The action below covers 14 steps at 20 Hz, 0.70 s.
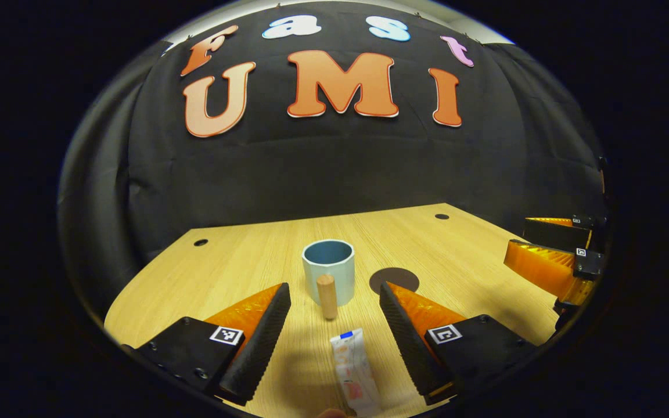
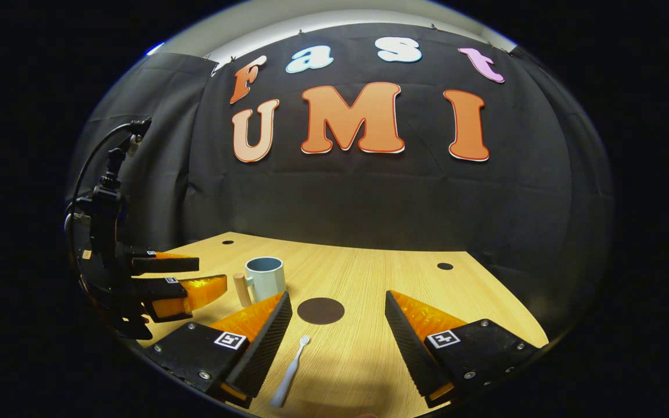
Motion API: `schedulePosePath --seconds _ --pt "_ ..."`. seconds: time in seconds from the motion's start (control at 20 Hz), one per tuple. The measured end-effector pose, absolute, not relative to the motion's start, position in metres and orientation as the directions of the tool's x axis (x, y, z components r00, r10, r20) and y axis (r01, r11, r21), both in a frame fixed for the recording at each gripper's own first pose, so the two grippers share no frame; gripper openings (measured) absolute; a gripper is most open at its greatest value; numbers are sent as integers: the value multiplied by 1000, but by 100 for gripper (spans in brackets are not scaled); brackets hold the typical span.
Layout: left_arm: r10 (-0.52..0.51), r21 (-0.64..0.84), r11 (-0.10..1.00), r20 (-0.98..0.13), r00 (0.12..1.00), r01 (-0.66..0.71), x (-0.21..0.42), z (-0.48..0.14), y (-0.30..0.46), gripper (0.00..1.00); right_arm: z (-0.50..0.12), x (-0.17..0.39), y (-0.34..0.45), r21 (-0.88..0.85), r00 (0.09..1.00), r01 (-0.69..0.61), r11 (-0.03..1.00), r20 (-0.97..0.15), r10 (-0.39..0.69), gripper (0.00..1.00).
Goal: Put the toothbrush and toothpaste on the desktop into the cup, then pick up the cup and place it on the coaster on the desktop.
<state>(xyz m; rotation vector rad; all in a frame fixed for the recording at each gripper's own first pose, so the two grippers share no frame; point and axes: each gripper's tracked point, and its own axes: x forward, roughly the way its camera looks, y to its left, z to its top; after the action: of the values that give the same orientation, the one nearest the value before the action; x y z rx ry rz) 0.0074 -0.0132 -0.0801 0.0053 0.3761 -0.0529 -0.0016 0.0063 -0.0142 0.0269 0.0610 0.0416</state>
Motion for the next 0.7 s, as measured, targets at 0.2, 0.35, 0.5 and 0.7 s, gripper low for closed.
schedulePosePath --seconds 0.2,0.35,0.5,0.7 --pt "-55 -47 998 -459 887 38 4 -115 -19 100 -27 -1 12 41 992 -63 997 -109 67 97" --pt "-73 -81 996 -542 837 35 -5 -138 -25 100 -37 -3 13 55 986 -69 996 -148 77 97" --pt "-83 -87 995 -602 794 38 -11 -156 -30 100 -46 -3 9 66 981 -59 996 -180 70 97" --pt "-98 -100 994 -689 719 40 -22 -177 -37 100 -56 -4 9 80 973 -55 995 -221 72 97"
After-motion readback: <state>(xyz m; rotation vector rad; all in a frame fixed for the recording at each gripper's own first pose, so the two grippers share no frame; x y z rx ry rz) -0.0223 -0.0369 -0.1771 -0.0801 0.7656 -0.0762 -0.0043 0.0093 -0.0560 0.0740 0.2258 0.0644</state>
